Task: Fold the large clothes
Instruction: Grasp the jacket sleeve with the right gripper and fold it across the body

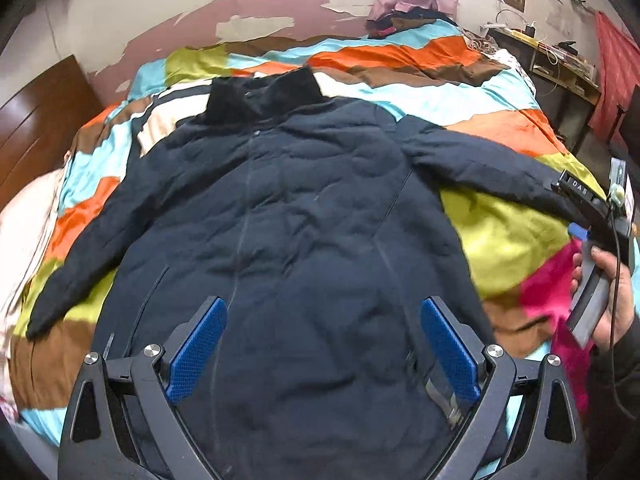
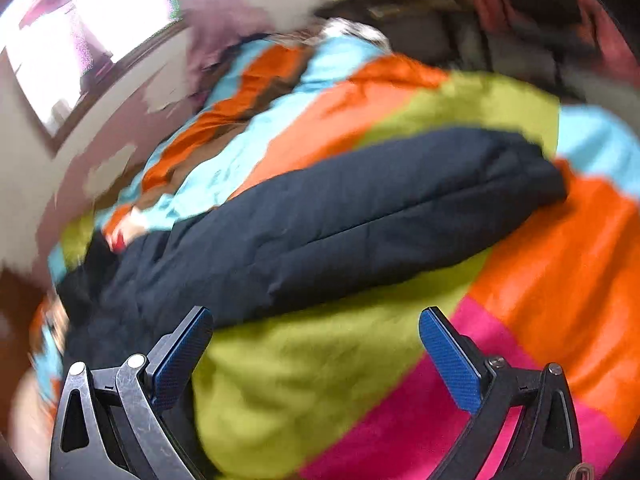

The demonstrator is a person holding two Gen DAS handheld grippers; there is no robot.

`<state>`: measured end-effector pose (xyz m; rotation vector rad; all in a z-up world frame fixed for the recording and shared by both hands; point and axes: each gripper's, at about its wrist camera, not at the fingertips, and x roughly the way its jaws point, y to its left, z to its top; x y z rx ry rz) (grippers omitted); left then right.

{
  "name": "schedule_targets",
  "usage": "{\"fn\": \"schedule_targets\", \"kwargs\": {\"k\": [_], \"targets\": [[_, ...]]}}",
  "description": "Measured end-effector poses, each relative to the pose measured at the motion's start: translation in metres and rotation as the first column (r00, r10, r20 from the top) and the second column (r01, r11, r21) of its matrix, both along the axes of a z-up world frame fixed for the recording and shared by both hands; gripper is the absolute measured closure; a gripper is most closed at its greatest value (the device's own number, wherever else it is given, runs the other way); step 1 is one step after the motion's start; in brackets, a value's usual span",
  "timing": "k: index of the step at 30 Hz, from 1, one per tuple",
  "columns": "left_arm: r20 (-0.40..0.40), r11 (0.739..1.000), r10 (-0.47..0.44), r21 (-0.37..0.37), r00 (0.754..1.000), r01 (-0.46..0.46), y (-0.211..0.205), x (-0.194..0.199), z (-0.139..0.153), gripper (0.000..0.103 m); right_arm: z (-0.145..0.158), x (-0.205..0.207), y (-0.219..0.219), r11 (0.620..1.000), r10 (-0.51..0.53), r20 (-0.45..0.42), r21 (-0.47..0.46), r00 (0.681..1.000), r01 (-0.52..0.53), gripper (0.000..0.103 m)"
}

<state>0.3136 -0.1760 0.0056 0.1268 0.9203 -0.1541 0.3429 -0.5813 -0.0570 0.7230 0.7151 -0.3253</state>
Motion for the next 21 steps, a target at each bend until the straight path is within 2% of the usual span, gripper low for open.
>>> {"fn": "schedule_targets", "kwargs": {"k": [4, 7, 10, 12, 15, 19, 21], "targets": [[0.019, 1.000, 0.002, -0.001, 1.000, -0.002, -0.021, 0.043, -0.005, 0.008, -0.011, 0.009, -0.021, 0.998, -0.046, 0.024, 0.039, 0.999, 0.045, 0.000], [0.050, 1.000, 0.010, 0.016, 0.999, -0.011, -0.034, 0.071, -0.014, 0.008, -0.017, 0.011, -0.033, 0.993, -0.056, 0.129, 0.106, 0.990, 0.042, 0.000], [0.099, 1.000, 0.018, 0.016, 0.995, -0.020, -0.041, 0.095, -0.027, 0.008, -0.021, 0.017, -0.033, 0.995, -0.030, 0.211, 0.094, 0.977, 0.010, 0.000], [0.072, 0.999, 0.040, -0.011, 0.997, -0.040, -0.045, 0.116, -0.041, 0.008, -0.023, 0.021, -0.036, 0.997, -0.019, 0.248, 0.076, 0.969, 0.001, 0.000], [0.045, 0.996, 0.080, -0.032, 0.996, -0.079, -0.054, 0.144, -0.060, 0.008, -0.024, 0.021, -0.041, 0.995, -0.032, 0.287, 0.103, 0.957, 0.003, 0.000], [0.067, 0.996, 0.082, 0.035, 0.994, -0.084, -0.072, 0.176, -0.084, 0.008, -0.026, 0.014, -0.053, 0.978, -0.084, 0.335, 0.208, 0.938, 0.013, 0.000], [0.067, 0.996, 0.068, 0.045, 0.995, -0.071, -0.080, 0.188, -0.093, 0.008, -0.027, 0.006, -0.061, 0.960, -0.147, 0.374, 0.278, 0.916, 0.040, 0.001]]}}
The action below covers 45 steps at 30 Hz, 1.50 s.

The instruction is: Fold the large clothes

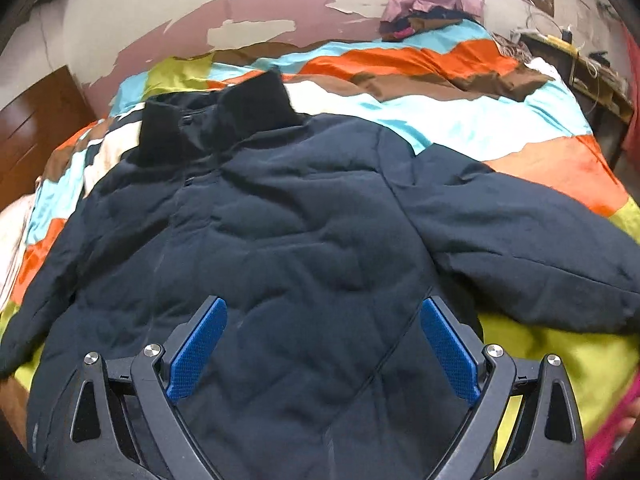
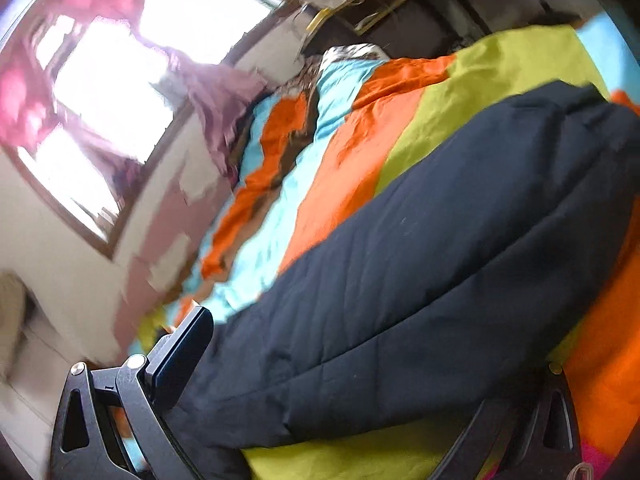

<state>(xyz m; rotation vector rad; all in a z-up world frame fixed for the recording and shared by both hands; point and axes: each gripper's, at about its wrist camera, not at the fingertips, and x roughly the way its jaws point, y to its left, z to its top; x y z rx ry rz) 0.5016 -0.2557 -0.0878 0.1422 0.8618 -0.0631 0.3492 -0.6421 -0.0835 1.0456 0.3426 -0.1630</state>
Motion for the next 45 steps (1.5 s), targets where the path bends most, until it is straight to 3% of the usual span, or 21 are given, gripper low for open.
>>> {"fn": "schedule_targets", "kwargs": {"k": [2, 5, 8, 10, 13, 15, 19, 25, 30, 32, 35, 38, 41, 42, 45], "targets": [[-0.002, 1.000, -0.015, -0.005, 1.000, 0.015, -0.008, 0.009, -0.007, 0.008, -0.002, -0.005, -0.007, 0.998, -0.031, 0.030, 0.061, 0.999, 0.029, 0.001], [0.007, 0.999, -0.049, -0.003, 0.999, 0.049, -0.024, 0.020, -0.015, 0.008, -0.004, -0.008, -0.014, 0.991, -0.077, 0.008, 0.115, 0.997, 0.075, 0.016], [-0.005, 0.997, -0.056, 0.052, 0.998, 0.057, -0.040, 0.028, -0.030, 0.008, -0.014, -0.015, -0.024, 0.977, -0.114, 0.006, 0.184, 0.994, 0.110, 0.041], [-0.028, 0.991, -0.066, 0.111, 0.997, 0.069, -0.048, 0.034, -0.045, 0.008, -0.020, -0.016, -0.031, 0.965, -0.127, -0.008, 0.230, 0.992, 0.126, 0.064], [-0.053, 0.986, -0.076, 0.141, 0.996, 0.083, -0.051, 0.038, -0.058, 0.008, -0.027, -0.014, -0.039, 0.955, -0.129, -0.015, 0.268, 0.992, 0.128, 0.083], [-0.067, 0.991, -0.078, 0.108, 0.995, 0.084, -0.045, 0.041, -0.061, 0.008, -0.028, -0.014, -0.041, 0.955, -0.129, -0.011, 0.266, 0.992, 0.127, 0.086], [-0.173, 0.997, -0.080, 0.000, 0.982, 0.081, -0.022, 0.050, -0.058, 0.008, -0.020, -0.013, -0.041, 0.960, -0.119, 0.005, 0.255, 0.993, 0.114, 0.086], [-0.162, 0.987, -0.108, -0.136, 0.981, 0.086, 0.022, 0.021, -0.018, 0.008, 0.003, -0.019, -0.033, 0.984, -0.109, 0.012, 0.144, 0.994, 0.106, 0.089], [-0.249, 0.952, -0.136, -0.302, 0.959, 0.057, 0.078, -0.011, 0.007, 0.008, 0.002, -0.021, -0.031, 0.992, -0.083, -0.011, 0.097, 0.996, 0.084, 0.089], [-0.249, 0.947, -0.139, -0.316, 0.959, 0.055, 0.100, -0.029, 0.016, 0.008, 0.007, -0.024, -0.029, 0.994, -0.081, -0.014, 0.068, 0.997, 0.082, 0.089], [-0.222, 0.955, -0.147, -0.284, 0.964, 0.080, 0.136, -0.053, 0.028, 0.008, 0.036, -0.020, -0.011, 0.993, -0.071, -0.030, -0.099, 0.997, 0.068, 0.092], [-0.206, 0.965, -0.122, -0.255, 0.971, 0.067, 0.175, -0.073, 0.028, 0.008, 0.089, -0.010, 0.029, 0.956, -0.047, -0.003, -0.291, 0.999, 0.044, 0.093], [-0.219, 0.960, -0.061, -0.279, 0.974, -0.003, 0.226, -0.082, 0.018, 0.008, 0.133, 0.006, 0.080, 0.910, 0.010, 0.016, -0.414, 1.000, -0.003, 0.093], [-0.257, 0.958, -0.015, -0.279, 0.966, -0.059, 0.241, -0.085, 0.014, 0.008, 0.151, 0.016, 0.110, 0.875, 0.047, 0.015, -0.483, 0.999, -0.034, 0.093], [-0.268, 0.954, 0.085, -0.257, 0.960, -0.156, 0.285, -0.091, 0.001, 0.008, 0.180, 0.038, 0.182, 0.777, 0.139, -0.001, -0.620, 0.990, -0.109, 0.093]]}}
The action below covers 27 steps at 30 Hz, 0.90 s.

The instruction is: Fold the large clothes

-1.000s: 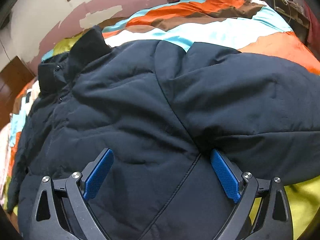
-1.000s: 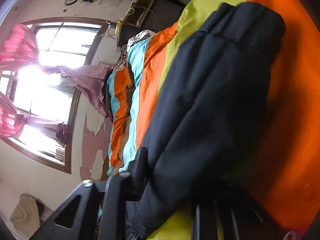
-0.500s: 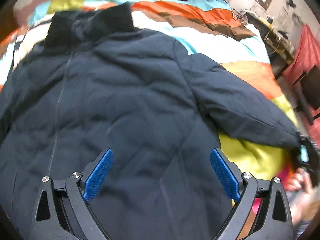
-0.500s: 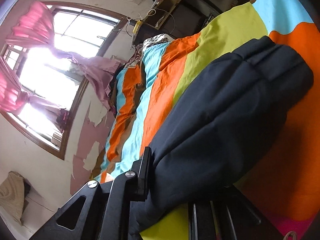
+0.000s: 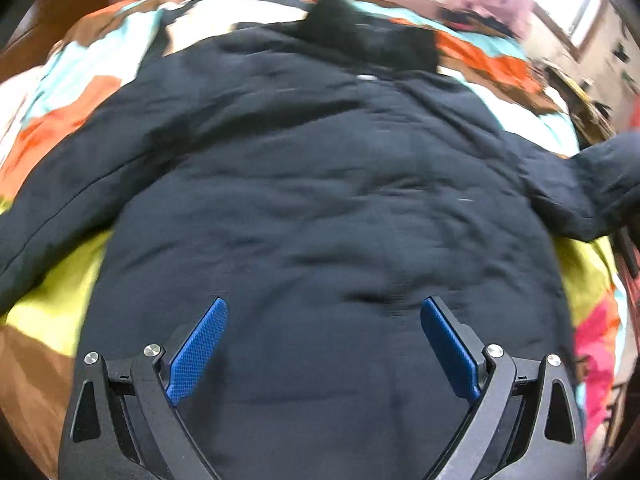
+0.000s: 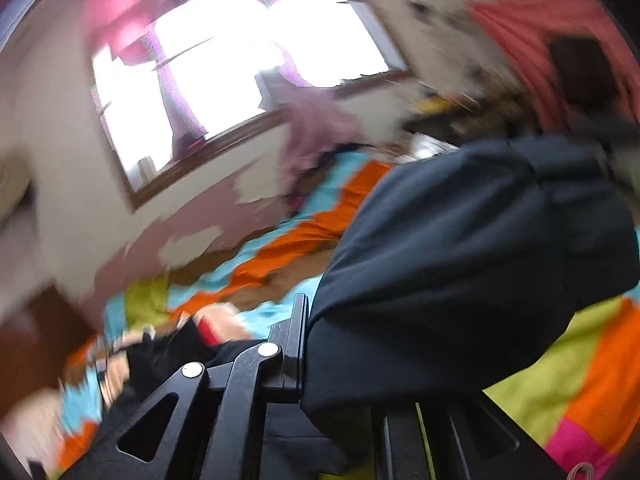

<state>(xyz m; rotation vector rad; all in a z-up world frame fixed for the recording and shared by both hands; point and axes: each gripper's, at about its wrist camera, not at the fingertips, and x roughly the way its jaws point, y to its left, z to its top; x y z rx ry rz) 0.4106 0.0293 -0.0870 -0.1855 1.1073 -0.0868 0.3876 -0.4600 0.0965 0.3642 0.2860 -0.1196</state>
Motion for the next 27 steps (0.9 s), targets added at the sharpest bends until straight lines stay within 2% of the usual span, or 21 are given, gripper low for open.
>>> {"fn": "schedule_targets", "kwargs": {"k": [2, 5, 7, 8, 10, 11, 12, 14, 15, 17, 19, 21, 23, 25, 27], "targets": [[0.007, 0.999, 0.047, -0.008, 0.999, -0.047, 0.026, -0.005, -0.007, 0.008, 0.009, 0.014, 0.051, 0.993, 0.056, 0.000, -0.100, 0.998, -0.056, 0.093], [0.007, 0.983, 0.124, -0.139, 0.992, -0.122, 0.074, -0.014, -0.016, 0.008, 0.005, 0.039, 0.132, 0.956, 0.155, -0.051, -0.244, 0.987, -0.163, 0.093], [-0.010, 0.971, 0.152, -0.187, 0.988, -0.151, 0.091, -0.011, -0.010, 0.008, -0.005, 0.051, 0.175, 0.920, 0.200, -0.095, -0.323, 0.975, -0.221, 0.093], [0.005, 0.967, 0.179, -0.185, 0.984, -0.175, 0.098, -0.010, -0.002, 0.008, -0.016, 0.060, 0.204, 0.894, 0.234, -0.132, -0.361, 0.963, -0.266, 0.093], [0.073, 0.964, 0.202, -0.190, 0.977, -0.185, 0.112, -0.011, 0.013, 0.008, -0.033, 0.069, 0.240, 0.865, 0.281, -0.183, -0.376, 0.942, -0.331, 0.093], [0.104, 0.953, 0.211, -0.244, 0.972, -0.181, 0.122, -0.013, 0.017, 0.008, -0.042, 0.073, 0.258, 0.852, 0.303, -0.207, -0.378, 0.930, -0.362, 0.093], [0.115, 0.933, 0.226, -0.310, 0.967, -0.181, 0.133, -0.012, 0.018, 0.008, -0.053, 0.078, 0.277, 0.837, 0.326, -0.236, -0.378, 0.915, -0.396, 0.093], [0.091, 0.871, 0.292, -0.436, 0.952, -0.225, 0.157, -0.012, 0.013, 0.008, -0.074, 0.084, 0.306, 0.808, 0.369, -0.301, -0.364, 0.879, -0.464, 0.093], [0.071, 0.836, 0.330, -0.484, 0.941, -0.257, 0.170, -0.013, 0.008, 0.008, -0.085, 0.087, 0.321, 0.793, 0.386, -0.336, -0.355, 0.859, -0.495, 0.093], [0.033, 0.789, 0.380, -0.534, 0.924, -0.305, 0.187, -0.013, -0.001, 0.008, -0.105, 0.091, 0.345, 0.769, 0.410, -0.394, -0.335, 0.822, -0.544, 0.093], [0.006, 0.764, 0.406, -0.550, 0.914, -0.336, 0.198, -0.010, -0.009, 0.008, -0.126, 0.095, 0.365, 0.741, 0.422, -0.456, -0.324, 0.784, -0.588, 0.090], [-0.013, 0.743, 0.419, -0.570, 0.908, -0.351, 0.205, -0.009, -0.015, 0.008, -0.149, 0.098, 0.379, 0.695, 0.404, -0.547, -0.337, 0.733, -0.635, 0.089], [-0.050, 0.704, 0.420, -0.612, 0.906, -0.360, 0.208, -0.009, -0.023, 0.008, -0.168, 0.105, 0.391, 0.660, 0.370, -0.620, -0.349, 0.692, -0.666, 0.088], [-0.082, 0.669, 0.417, -0.647, 0.905, -0.366, 0.210, -0.008, -0.029, 0.008, -0.180, 0.109, 0.386, 0.642, 0.372, -0.649, -0.336, 0.664, -0.689, 0.084], [-0.080, 0.667, 0.418, -0.649, 0.905, -0.365, 0.212, -0.008, -0.030, 0.008, -0.178, 0.109, 0.378, 0.640, 0.423, -0.649, -0.280, 0.633, -0.715, 0.077]]}}
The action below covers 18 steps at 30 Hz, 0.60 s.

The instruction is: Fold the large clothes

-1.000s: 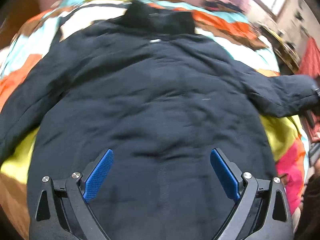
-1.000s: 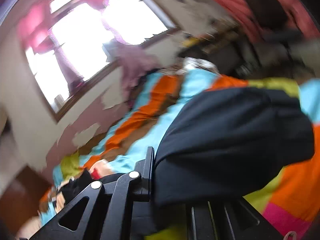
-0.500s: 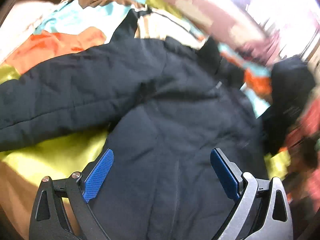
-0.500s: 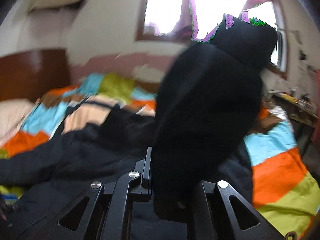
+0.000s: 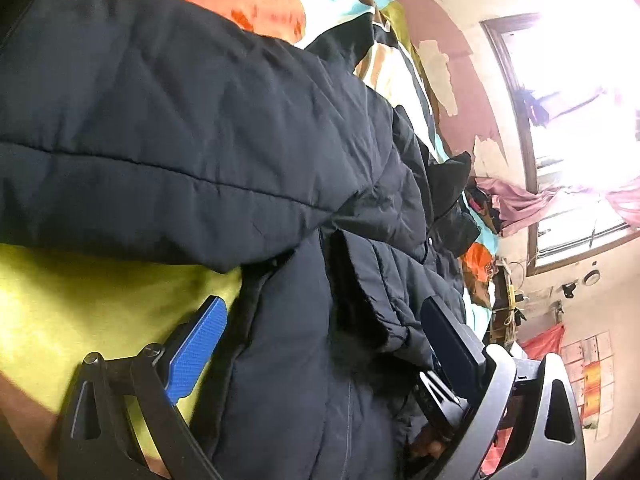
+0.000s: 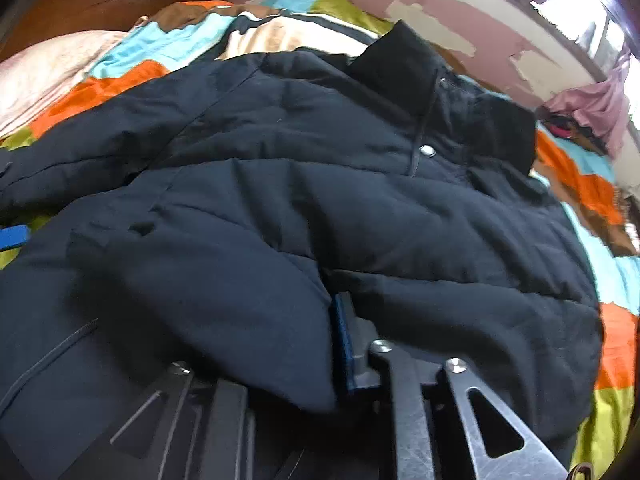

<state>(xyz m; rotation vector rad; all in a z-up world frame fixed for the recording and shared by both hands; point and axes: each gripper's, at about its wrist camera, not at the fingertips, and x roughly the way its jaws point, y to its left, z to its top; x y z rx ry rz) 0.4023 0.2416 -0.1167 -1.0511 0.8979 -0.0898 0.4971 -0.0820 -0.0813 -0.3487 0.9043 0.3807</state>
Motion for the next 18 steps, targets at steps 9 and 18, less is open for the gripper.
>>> {"fn": "schedule_targets", "kwargs": {"k": [9, 18], "targets": [[0.080, 0.935, -0.196, 0.316, 0.977, 0.162, -0.064, 0.018, 0.021, 0.008, 0.030, -0.052, -0.068, 0.991, 0.115, 0.018, 0.069, 0.993, -0.116, 0.000], [-0.129, 0.771, -0.318, 0.541, 0.939, 0.336, -0.123, 0.030, -0.018, 0.008, 0.024, -0.023, -0.223, 0.908, -0.391, 0.064, 0.189, 0.918, 0.373, 0.033]]}}
